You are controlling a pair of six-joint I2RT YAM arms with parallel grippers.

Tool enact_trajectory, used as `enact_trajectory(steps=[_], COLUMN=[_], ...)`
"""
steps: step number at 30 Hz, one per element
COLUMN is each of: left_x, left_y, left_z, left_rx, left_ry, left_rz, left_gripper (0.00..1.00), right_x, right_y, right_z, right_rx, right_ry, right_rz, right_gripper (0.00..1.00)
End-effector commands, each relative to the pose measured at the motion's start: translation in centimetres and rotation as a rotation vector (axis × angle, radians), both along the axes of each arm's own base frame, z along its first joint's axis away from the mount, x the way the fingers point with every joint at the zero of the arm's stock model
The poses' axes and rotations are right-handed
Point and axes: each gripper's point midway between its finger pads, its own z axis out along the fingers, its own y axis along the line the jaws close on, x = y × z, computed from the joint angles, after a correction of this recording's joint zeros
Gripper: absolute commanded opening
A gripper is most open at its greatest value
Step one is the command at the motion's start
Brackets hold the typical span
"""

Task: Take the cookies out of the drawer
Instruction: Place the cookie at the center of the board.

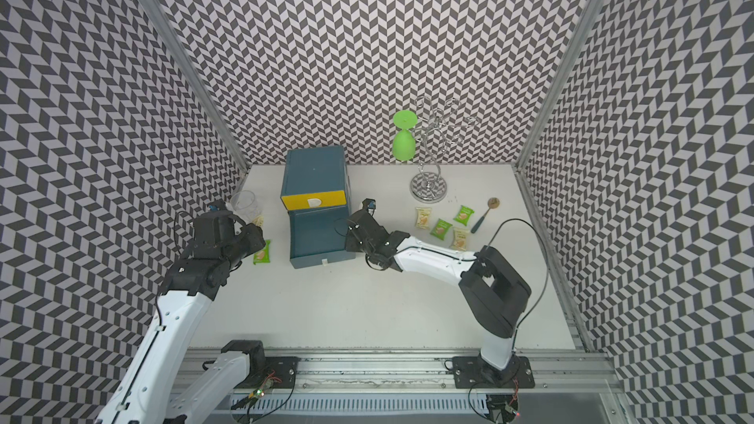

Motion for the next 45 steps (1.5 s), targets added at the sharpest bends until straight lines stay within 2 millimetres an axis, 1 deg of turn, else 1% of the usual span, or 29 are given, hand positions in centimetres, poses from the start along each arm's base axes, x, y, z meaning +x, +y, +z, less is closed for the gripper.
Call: enact_trajectory(steps=[1,5,9,13,17,20,23,26,28,30,32,33,35,38,40,42,43,45], left_x=[1.4,2.3,3.2,3.8,4.5,4.7,5.1,5.5,5.6,5.8,6.3,6.8,8.0,9.5,10.6,11.4,11.7,12.7], left_y=[-0.6,0.1,0.5,0.5,0.0,0.1,0.2,0.3,0.5,0.7,0.8,0.7,0.7,1.2,1.2,0.6,0.2,-1.3], left_z=[-0.5,-4.5,-6.7,-10.0,-11.8,-13.4,-14.6,-15.8,-16.7,-16.8,-15.4,-14.0,-10.5,-4.4,-0.1,3.9,5.4,8.2], left_rx=[-0.034,-0.057,-0.075,-0.118,-0.16,-0.169,-0.171,-0.172,-0.17,-0.169,-0.173,-0.179,-0.183,-0.158,-0.143,-0.131,-0.129,-0.133], left_ry=[-0.028,0.056,0.1,0.17,0.196,0.243,0.272,0.301,0.329,0.341,0.3,0.26,0.167,0.054,-0.03,-0.12,-0.157,-0.222], left_rz=[-0.041,-0.023,-0.009,0.003,-0.001,0.008,0.02,0.034,0.05,0.062,0.068,0.066,0.058,0.064,0.044,0.013,-0.009,-0.076], left_gripper=[0.46,0.46,0.46,0.47,0.47,0.48,0.5,0.55,0.66,0.76,0.82,0.84,0.85,0.86,0.86,0.86,0.86,0.87], right_x=[0.3,0.3,0.4,0.5,0.6,0.7,0.9,0.9,1.1,1.2,1.3,1.4,1.4,1.5,1.6,1.6,1.7,1.7], right_y=[0.0,-0.1,-0.3,-0.2,-0.3,-0.4,-0.4,-0.4,-0.4,-0.5,-0.5,-0.5,-0.4,-0.4,-0.5,-0.4,-0.4,-0.4], right_z=[2.9,3.1,3.3,3.4,3.3,3.3,3.1,3.1,3.1,3.1,3.0,3.0,3.0,3.1,3.2,3.2,3.2,3.2], right_rx=[0.098,0.11,0.11,0.114,0.109,0.113,0.114,0.116,0.118,0.117,0.119,0.122,0.122,0.122,0.124,0.126,0.126,0.126], right_ry=[-0.046,-0.052,-0.057,-0.066,-0.071,-0.071,-0.071,-0.072,-0.072,-0.072,-0.072,-0.07,-0.07,-0.073,-0.074,-0.076,-0.076,-0.079], right_rz=[-0.052,-0.057,-0.069,-0.065,-0.069,-0.069,-0.066,-0.063,-0.064,-0.064,-0.063,-0.063,-0.059,-0.057,-0.059,-0.057,-0.056,-0.056], right_gripper=[0.0,0.0,0.0,0.0,0.0,0.0,0.0,0.0,0.0,0.0,0.0,0.0,0.0,0.0,0.0,0.0,0.0,0.0])
